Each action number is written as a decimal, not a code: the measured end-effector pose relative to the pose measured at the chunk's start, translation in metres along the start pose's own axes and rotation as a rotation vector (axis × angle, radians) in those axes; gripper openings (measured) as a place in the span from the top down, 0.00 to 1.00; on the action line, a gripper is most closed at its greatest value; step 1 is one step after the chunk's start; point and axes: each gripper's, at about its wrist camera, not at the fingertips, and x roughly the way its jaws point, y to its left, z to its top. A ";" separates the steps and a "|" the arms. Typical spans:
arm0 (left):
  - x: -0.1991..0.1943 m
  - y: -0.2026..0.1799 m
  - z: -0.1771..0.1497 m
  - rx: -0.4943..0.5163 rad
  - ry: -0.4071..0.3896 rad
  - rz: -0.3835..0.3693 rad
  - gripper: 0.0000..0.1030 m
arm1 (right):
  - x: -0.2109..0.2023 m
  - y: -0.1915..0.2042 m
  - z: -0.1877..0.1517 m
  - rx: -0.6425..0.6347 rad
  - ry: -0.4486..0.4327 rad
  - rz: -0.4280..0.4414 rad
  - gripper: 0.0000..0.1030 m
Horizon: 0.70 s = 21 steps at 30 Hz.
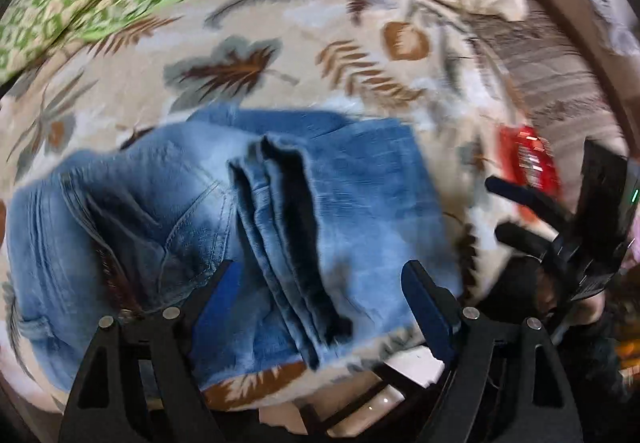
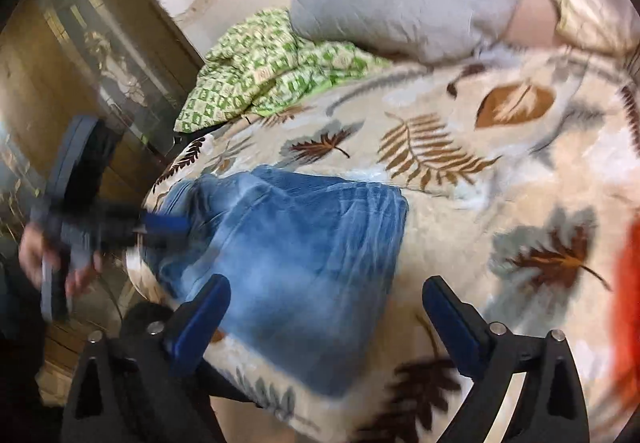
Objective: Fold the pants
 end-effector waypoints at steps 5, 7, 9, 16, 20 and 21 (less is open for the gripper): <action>0.052 -0.002 -0.013 0.005 0.111 0.040 0.19 | 0.062 -0.033 0.022 0.129 0.120 0.047 0.06; 0.061 0.004 -0.020 0.016 0.095 0.034 0.19 | 0.085 -0.039 0.021 0.153 0.167 0.067 0.09; 0.060 0.008 -0.026 0.043 0.036 0.013 0.22 | 0.102 -0.039 0.017 0.156 0.182 0.084 0.16; 0.044 0.017 -0.038 0.078 -0.049 -0.005 0.69 | 0.104 -0.010 0.021 0.010 0.158 0.060 0.77; 0.029 0.014 -0.032 0.055 -0.119 -0.059 0.73 | 0.078 0.010 0.035 -0.074 0.085 0.019 0.83; 0.026 0.010 -0.027 0.055 -0.132 -0.079 0.73 | 0.070 0.014 0.041 -0.093 0.067 0.006 0.83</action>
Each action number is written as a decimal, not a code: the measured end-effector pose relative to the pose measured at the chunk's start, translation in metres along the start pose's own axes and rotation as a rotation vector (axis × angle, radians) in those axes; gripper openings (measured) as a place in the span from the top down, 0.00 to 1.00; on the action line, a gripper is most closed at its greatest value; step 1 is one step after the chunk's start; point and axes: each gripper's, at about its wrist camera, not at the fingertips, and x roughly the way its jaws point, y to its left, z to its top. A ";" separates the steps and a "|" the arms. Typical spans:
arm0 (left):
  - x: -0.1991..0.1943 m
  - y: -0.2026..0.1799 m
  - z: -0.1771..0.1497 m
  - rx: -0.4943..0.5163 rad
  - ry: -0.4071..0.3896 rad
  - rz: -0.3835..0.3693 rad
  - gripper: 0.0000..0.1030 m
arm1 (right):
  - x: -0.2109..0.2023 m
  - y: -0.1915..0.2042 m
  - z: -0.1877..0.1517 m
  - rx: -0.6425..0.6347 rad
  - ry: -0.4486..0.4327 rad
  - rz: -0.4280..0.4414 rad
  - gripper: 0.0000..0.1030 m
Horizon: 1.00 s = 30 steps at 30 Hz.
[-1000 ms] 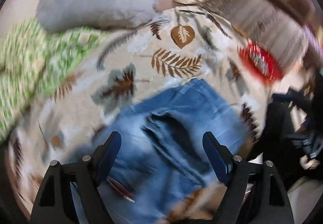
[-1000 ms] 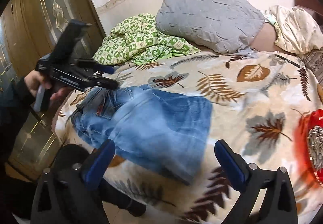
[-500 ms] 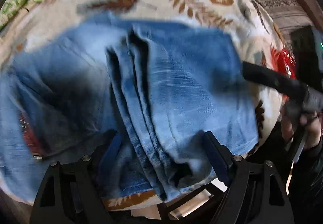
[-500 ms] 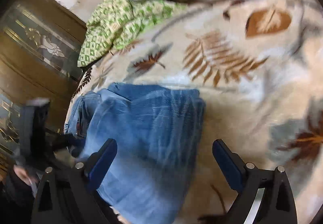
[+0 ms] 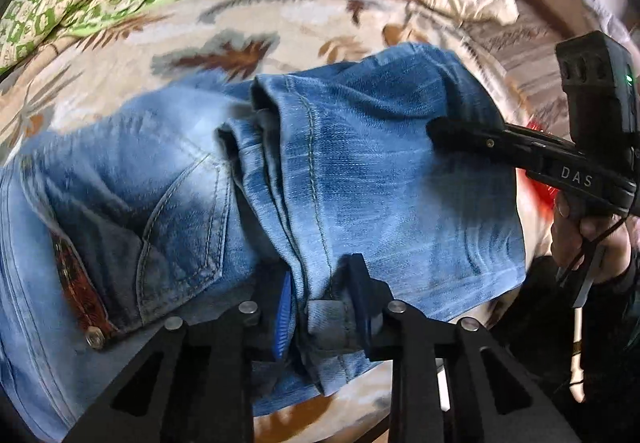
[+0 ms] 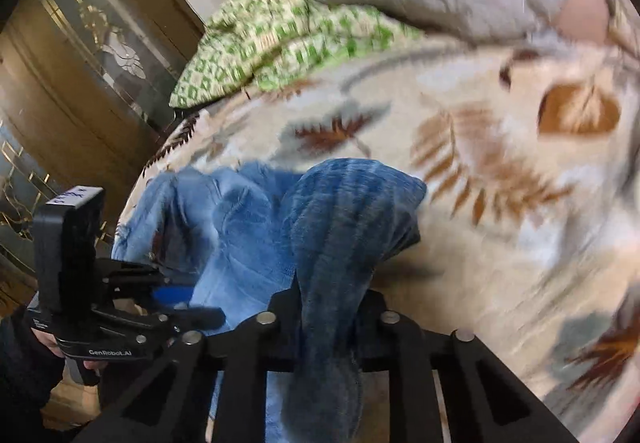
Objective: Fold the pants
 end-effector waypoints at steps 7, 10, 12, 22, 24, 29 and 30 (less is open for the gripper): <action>0.036 -0.047 0.058 0.031 0.022 -0.099 0.74 | -0.060 -0.035 0.039 -0.004 -0.054 -0.156 0.86; 0.081 -0.059 0.060 0.021 0.132 -0.032 0.72 | -0.045 -0.083 0.029 0.069 0.029 -0.203 0.86; 0.090 -0.064 0.056 0.046 0.114 0.012 0.72 | -0.019 -0.110 0.014 0.104 0.106 -0.221 0.84; 0.048 -0.076 0.057 0.151 0.002 0.181 0.12 | -0.053 -0.114 0.008 0.112 0.075 -0.209 0.22; 0.007 -0.065 0.045 0.177 -0.083 0.232 0.10 | -0.084 -0.087 0.005 0.031 0.002 -0.272 0.17; -0.084 -0.004 0.009 0.063 -0.110 0.309 0.08 | -0.126 -0.015 0.003 -0.159 -0.120 -0.284 0.06; -0.101 0.011 0.000 0.026 -0.114 0.317 0.08 | -0.127 0.005 0.001 -0.207 -0.139 -0.285 0.06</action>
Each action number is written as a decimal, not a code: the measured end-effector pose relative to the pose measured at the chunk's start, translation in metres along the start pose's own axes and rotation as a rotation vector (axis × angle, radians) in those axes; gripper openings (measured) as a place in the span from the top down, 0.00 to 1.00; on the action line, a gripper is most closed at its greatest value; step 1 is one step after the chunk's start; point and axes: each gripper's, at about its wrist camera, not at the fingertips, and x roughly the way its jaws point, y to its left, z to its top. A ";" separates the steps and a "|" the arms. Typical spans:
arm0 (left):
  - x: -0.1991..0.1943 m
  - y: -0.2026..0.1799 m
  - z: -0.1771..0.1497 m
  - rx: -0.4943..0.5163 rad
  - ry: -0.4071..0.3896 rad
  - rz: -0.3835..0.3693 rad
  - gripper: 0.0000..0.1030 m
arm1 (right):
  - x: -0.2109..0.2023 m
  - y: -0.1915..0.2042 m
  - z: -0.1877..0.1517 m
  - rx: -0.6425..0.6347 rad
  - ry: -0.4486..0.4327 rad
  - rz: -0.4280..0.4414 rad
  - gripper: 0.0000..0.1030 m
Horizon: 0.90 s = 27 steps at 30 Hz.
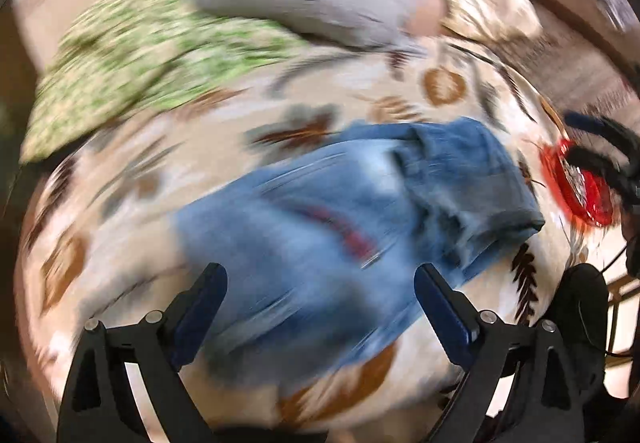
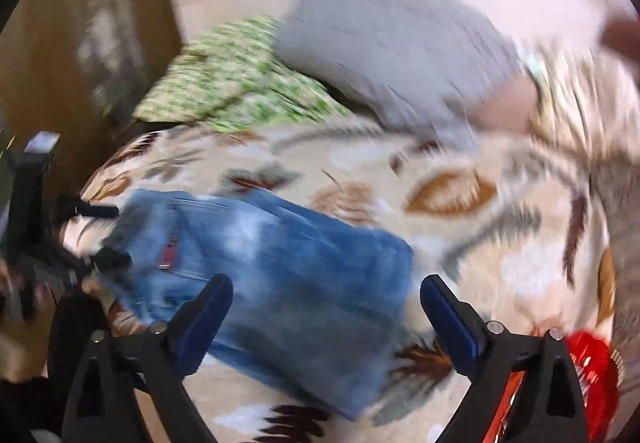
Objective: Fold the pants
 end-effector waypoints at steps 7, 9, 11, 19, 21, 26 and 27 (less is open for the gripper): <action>-0.024 0.080 -0.049 -0.207 0.031 -0.011 0.08 | 0.013 0.124 -0.003 -0.295 0.015 0.114 0.06; -0.014 0.089 -0.055 -0.242 0.046 -0.053 0.08 | 0.025 0.153 -0.012 -0.351 0.043 0.151 0.06; 0.004 0.095 -0.056 -0.262 0.067 -0.080 0.08 | 0.034 0.178 -0.024 -0.408 0.051 0.177 0.06; 0.056 0.130 -0.005 -0.342 0.085 -0.205 0.08 | 0.067 0.260 -0.041 -0.587 -0.044 0.124 0.06; 0.069 0.135 0.009 -0.313 0.092 -0.221 0.08 | 0.075 0.275 -0.042 -0.611 -0.060 0.107 0.06; 0.125 0.150 0.027 -0.259 0.199 -0.298 0.08 | 0.110 0.304 -0.056 -0.698 -0.036 0.030 0.06; 0.135 0.151 0.027 -0.257 0.215 -0.307 0.08 | 0.118 0.308 -0.060 -0.718 -0.033 0.009 0.06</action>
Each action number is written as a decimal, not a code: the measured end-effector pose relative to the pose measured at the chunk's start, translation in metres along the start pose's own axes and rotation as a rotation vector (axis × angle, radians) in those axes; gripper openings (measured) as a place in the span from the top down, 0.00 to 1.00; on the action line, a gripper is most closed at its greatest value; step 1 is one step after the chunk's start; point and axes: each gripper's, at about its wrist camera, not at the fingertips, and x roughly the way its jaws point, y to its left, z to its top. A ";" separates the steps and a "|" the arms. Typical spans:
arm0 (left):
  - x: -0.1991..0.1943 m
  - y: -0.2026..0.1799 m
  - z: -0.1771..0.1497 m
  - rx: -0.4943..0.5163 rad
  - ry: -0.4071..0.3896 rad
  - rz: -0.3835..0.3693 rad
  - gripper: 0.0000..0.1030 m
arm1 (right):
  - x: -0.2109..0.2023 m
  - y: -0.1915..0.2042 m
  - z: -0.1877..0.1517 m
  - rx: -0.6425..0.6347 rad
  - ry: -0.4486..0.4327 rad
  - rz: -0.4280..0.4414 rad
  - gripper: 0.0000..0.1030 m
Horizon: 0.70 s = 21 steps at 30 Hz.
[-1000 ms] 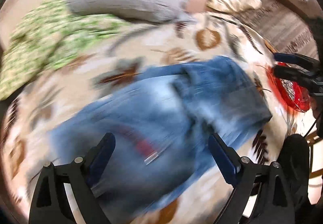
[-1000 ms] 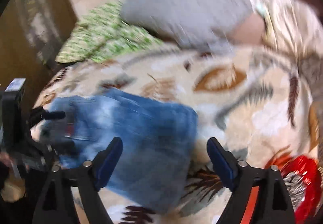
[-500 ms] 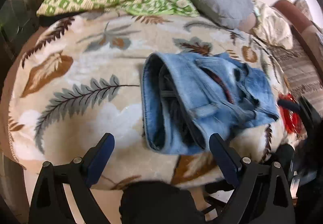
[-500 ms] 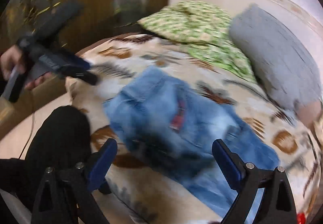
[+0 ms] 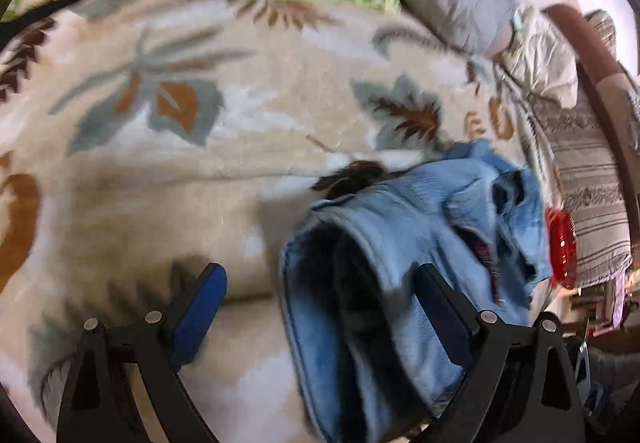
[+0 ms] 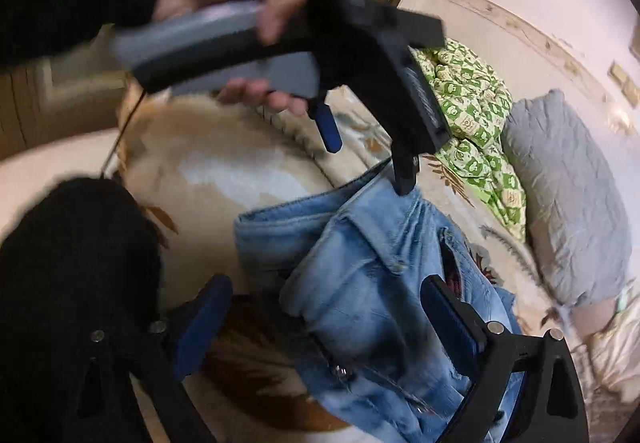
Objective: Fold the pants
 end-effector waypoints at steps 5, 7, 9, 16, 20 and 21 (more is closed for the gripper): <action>0.021 -0.004 0.009 0.053 -0.001 -0.023 0.06 | 0.048 0.009 -0.001 -0.008 0.034 -0.100 0.10; 0.020 -0.012 0.010 0.136 0.017 -0.048 0.56 | 0.049 -0.002 -0.004 0.075 0.023 -0.077 0.30; 0.016 -0.014 0.010 0.142 0.032 -0.082 0.74 | 0.043 -0.009 -0.003 0.117 0.014 -0.060 0.50; -0.021 -0.038 0.010 0.166 -0.018 -0.087 0.88 | 0.026 -0.037 -0.002 0.266 -0.020 0.013 0.61; -0.065 -0.092 0.016 0.247 -0.077 -0.124 0.88 | -0.013 -0.070 -0.016 0.455 -0.112 0.072 0.63; -0.072 -0.112 0.019 0.274 -0.086 -0.136 0.88 | -0.026 -0.081 -0.023 0.522 -0.141 0.087 0.63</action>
